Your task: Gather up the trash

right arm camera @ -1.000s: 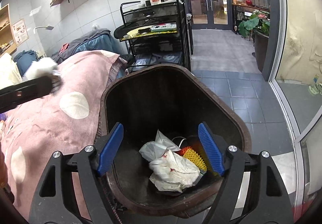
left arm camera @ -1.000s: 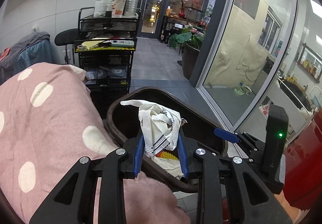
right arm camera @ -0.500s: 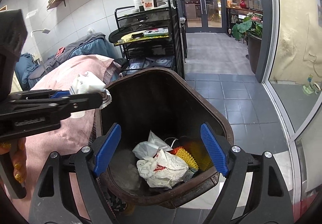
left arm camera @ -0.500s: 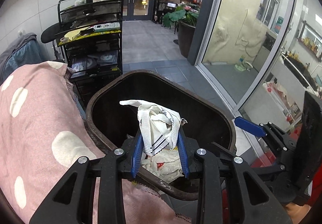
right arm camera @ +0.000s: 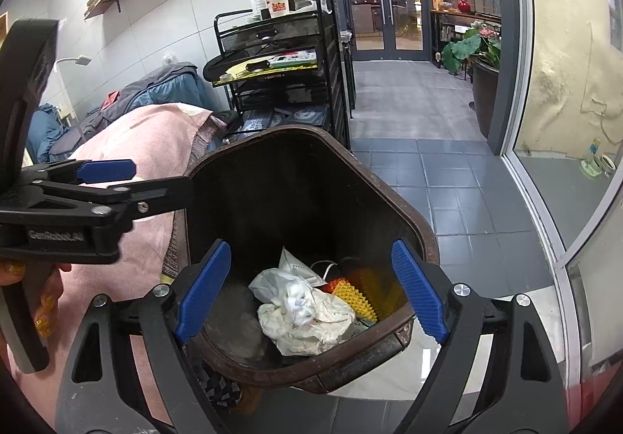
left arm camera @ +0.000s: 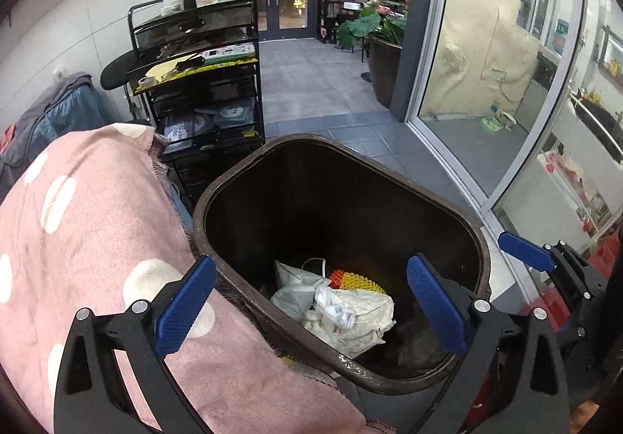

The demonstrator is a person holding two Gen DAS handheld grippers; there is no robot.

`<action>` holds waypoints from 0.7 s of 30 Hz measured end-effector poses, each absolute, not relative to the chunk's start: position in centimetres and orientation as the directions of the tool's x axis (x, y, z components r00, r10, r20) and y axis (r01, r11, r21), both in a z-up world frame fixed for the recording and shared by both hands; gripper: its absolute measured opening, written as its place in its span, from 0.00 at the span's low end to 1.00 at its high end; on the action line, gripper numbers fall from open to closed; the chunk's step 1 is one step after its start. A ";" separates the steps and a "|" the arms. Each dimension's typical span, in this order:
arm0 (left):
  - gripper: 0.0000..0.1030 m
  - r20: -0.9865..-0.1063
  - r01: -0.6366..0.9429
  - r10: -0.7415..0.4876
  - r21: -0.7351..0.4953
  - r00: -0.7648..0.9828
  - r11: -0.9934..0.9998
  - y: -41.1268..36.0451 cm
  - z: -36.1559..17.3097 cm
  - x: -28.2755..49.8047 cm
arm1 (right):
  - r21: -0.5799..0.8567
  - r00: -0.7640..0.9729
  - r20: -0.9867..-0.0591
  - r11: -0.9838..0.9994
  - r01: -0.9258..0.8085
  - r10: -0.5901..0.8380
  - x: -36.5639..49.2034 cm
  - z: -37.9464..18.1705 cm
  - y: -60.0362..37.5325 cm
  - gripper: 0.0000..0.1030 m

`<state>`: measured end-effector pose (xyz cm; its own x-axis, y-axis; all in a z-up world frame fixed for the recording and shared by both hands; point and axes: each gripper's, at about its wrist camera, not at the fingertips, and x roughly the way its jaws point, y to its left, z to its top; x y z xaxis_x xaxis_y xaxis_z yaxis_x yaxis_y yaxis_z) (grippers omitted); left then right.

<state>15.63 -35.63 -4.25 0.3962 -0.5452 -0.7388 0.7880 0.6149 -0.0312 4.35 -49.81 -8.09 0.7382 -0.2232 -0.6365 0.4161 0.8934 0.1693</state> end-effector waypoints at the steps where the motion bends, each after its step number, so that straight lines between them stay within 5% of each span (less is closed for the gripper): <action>1: 0.94 -0.734 0.784 -0.551 -0.041 0.397 0.619 -35.4 -4.1 15.7 | 0.170 0.737 -0.637 0.892 0.419 -0.225 4.3 -8.1 -49.9 0.82; 21: 0.94 -0.504 0.720 -0.679 -0.151 0.534 0.678 -25.3 0.7 12.2 | 0.168 0.803 -0.546 0.908 0.383 -0.238 3.6 -5.4 -46.9 0.94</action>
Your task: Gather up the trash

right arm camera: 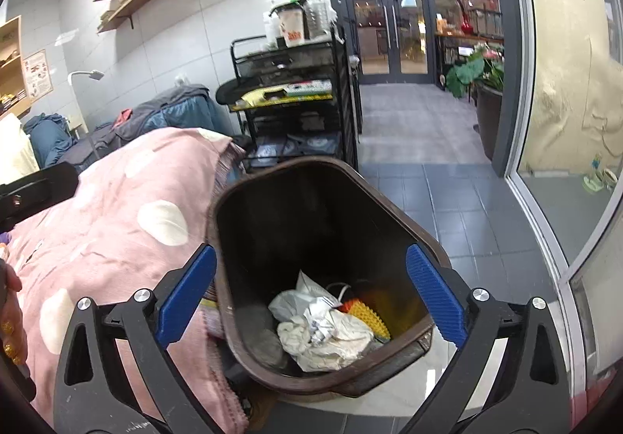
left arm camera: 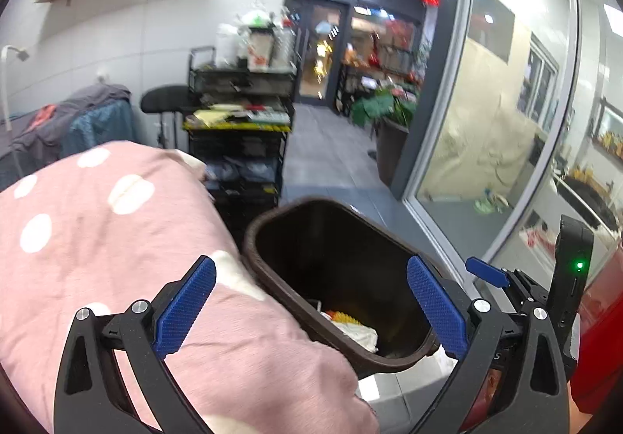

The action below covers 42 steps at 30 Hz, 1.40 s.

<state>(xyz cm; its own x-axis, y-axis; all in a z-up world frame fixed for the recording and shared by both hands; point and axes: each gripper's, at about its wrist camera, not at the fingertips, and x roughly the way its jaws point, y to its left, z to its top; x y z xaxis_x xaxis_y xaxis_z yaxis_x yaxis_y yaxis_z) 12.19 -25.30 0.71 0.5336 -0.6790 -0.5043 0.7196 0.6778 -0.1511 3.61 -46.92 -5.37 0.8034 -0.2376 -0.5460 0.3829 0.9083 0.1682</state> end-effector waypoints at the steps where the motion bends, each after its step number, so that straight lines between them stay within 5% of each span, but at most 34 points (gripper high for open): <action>1: 0.94 -0.484 0.709 -0.677 -0.151 0.555 0.689 -24.4 0.9 11.9 | 0.165 0.810 -0.536 0.912 0.375 -0.236 3.6 -5.1 -46.4 0.94; 19: 0.94 -0.276 0.470 -0.482 -0.111 0.832 0.876 -12.9 1.5 6.1 | 0.132 0.901 -0.398 0.961 0.242 -0.172 1.9 -2.7 -34.5 0.94; 42: 0.94 -0.210 0.251 -0.265 -0.094 0.941 0.964 -6.1 0.7 0.0 | -0.009 0.958 -0.248 0.990 0.144 -0.142 -5.8 -0.8 -25.6 0.94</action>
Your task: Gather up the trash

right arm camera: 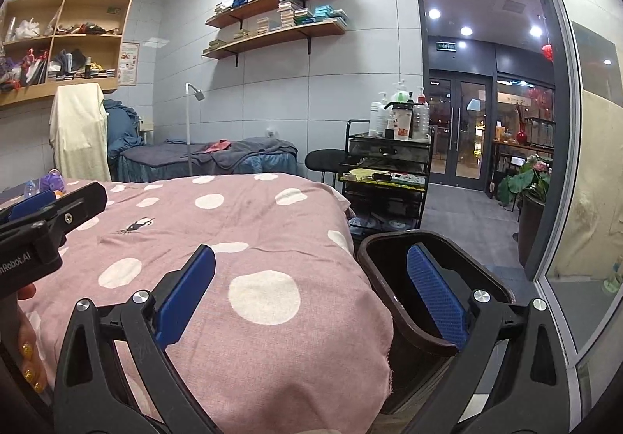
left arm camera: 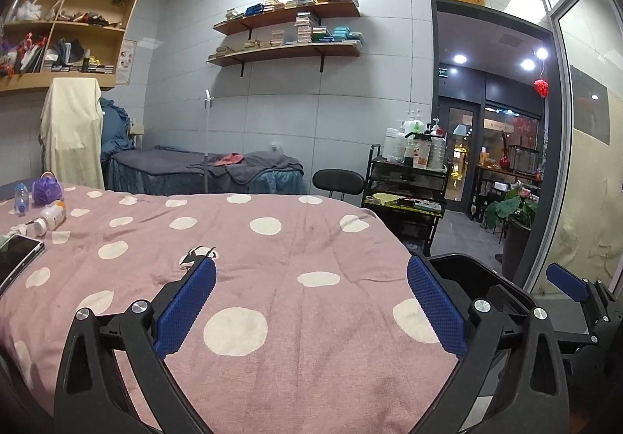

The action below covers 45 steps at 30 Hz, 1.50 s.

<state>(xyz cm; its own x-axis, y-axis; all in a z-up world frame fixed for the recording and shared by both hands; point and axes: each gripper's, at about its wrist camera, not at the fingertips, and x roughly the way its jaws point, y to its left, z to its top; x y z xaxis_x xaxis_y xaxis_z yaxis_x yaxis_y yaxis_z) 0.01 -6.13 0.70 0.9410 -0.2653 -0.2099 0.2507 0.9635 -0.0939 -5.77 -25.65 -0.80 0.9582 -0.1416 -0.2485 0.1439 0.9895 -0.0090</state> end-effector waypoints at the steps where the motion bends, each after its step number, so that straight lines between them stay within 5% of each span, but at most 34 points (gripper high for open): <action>1: 0.94 -0.208 0.250 -0.265 -0.092 0.942 0.964 -6.1 0.8 -0.1 | -0.017 0.959 -0.245 0.990 0.143 -0.143 -5.9 -0.7 -25.5 0.94; 45: 0.94 -0.207 0.214 -0.229 -0.092 0.951 0.973 -5.6 0.6 -0.9 | 0.016 0.958 -0.267 0.993 0.115 -0.106 -5.0 -1.0 -25.9 0.94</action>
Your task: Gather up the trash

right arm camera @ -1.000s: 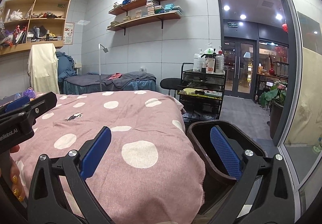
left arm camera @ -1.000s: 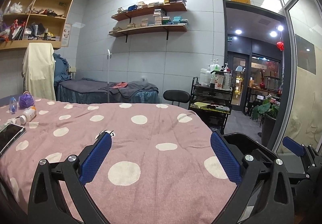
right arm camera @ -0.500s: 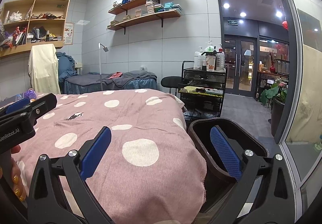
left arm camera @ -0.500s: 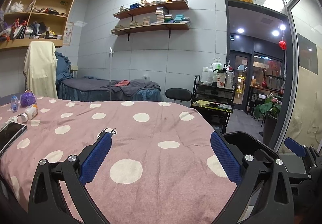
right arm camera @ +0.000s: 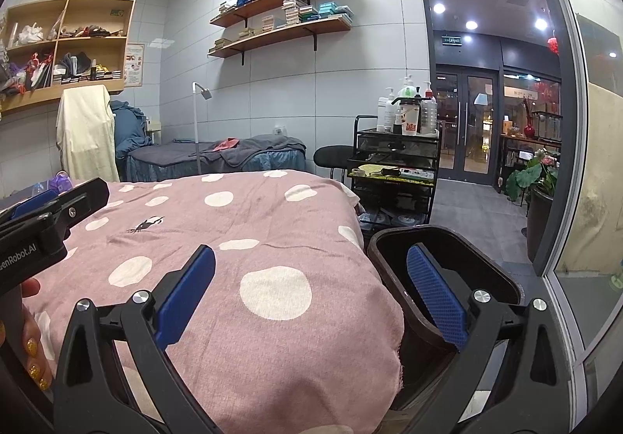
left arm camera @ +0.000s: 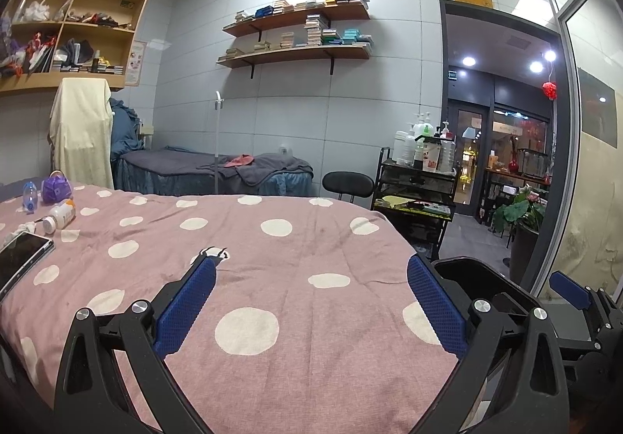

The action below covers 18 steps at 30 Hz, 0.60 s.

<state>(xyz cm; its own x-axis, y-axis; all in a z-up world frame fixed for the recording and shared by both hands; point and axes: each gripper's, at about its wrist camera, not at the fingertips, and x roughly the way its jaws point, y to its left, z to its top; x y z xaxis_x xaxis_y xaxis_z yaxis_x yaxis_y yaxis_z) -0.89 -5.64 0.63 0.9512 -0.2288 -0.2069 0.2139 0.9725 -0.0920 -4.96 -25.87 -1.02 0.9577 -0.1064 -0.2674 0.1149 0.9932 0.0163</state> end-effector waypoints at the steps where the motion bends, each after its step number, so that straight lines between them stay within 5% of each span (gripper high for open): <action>1: 0.94 -0.208 0.213 -0.229 -0.093 0.951 0.973 -5.6 0.6 -0.9 | 0.017 0.958 -0.268 0.993 0.115 -0.107 -4.9 -1.0 -25.9 0.94; 18: 0.94 -0.215 0.211 -0.227 -0.094 0.950 0.973 -5.8 0.7 -1.1 | 0.015 0.956 -0.272 0.993 0.121 -0.112 -5.0 -1.2 -25.6 0.94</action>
